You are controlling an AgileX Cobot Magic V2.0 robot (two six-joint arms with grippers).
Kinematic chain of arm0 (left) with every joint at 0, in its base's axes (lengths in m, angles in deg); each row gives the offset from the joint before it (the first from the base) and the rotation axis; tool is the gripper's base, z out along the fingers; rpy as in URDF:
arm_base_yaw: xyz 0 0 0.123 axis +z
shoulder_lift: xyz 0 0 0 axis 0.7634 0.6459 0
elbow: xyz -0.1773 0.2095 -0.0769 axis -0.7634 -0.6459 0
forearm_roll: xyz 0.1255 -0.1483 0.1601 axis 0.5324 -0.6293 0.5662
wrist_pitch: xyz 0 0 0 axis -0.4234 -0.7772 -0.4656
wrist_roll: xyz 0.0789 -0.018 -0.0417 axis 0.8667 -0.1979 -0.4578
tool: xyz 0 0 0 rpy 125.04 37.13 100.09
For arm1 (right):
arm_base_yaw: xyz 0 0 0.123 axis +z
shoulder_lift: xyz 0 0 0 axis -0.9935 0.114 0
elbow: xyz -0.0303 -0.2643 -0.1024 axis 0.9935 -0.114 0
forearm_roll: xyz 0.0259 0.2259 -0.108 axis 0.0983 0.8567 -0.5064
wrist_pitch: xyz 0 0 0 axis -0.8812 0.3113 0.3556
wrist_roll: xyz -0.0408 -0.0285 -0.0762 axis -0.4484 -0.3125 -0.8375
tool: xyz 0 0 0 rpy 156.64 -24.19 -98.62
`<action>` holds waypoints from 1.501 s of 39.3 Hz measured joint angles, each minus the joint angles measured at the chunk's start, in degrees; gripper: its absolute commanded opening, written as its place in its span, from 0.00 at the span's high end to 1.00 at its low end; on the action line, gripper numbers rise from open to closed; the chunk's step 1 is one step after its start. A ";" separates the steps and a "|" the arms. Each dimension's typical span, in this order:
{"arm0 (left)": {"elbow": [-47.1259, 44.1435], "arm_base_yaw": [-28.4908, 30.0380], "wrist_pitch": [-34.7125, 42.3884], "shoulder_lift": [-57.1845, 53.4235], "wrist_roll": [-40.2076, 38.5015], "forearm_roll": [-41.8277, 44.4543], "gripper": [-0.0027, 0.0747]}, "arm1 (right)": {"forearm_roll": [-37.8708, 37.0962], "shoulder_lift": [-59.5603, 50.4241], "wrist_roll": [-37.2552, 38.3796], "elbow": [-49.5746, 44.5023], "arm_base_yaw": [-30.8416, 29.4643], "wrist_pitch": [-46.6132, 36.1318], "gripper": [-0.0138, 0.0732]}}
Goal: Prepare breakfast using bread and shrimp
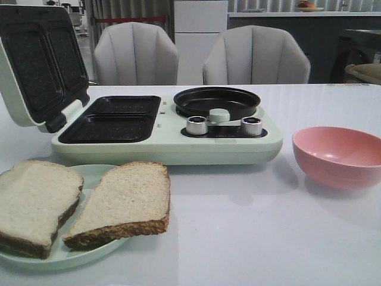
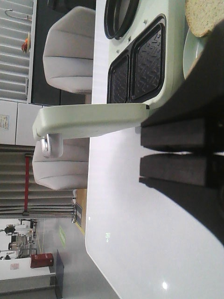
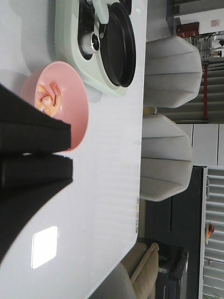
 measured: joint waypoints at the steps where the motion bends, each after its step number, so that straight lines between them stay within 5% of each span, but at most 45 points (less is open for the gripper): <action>1: 0.00 0.00 0.00 0.00 0.00 0.00 0.82 | 0.00 0.00 0.00 0.00 0.00 0.00 0.67; 32: 0.00 0.00 0.42 0.00 0.00 0.00 0.82 | 0.00 0.00 0.00 0.00 0.00 0.00 0.67; 48: 0.65 0.00 26.58 0.00 0.00 0.00 0.82 | 0.00 0.00 0.00 0.00 0.00 0.00 0.67; 54: 8.08 0.00 18.44 0.14 0.69 1.32 0.82 | 0.00 0.00 0.00 0.00 0.00 0.00 0.67; 59: 17.70 0.00 4.42 4.09 0.91 2.03 0.82 | 0.00 0.00 0.00 0.00 0.00 0.00 0.67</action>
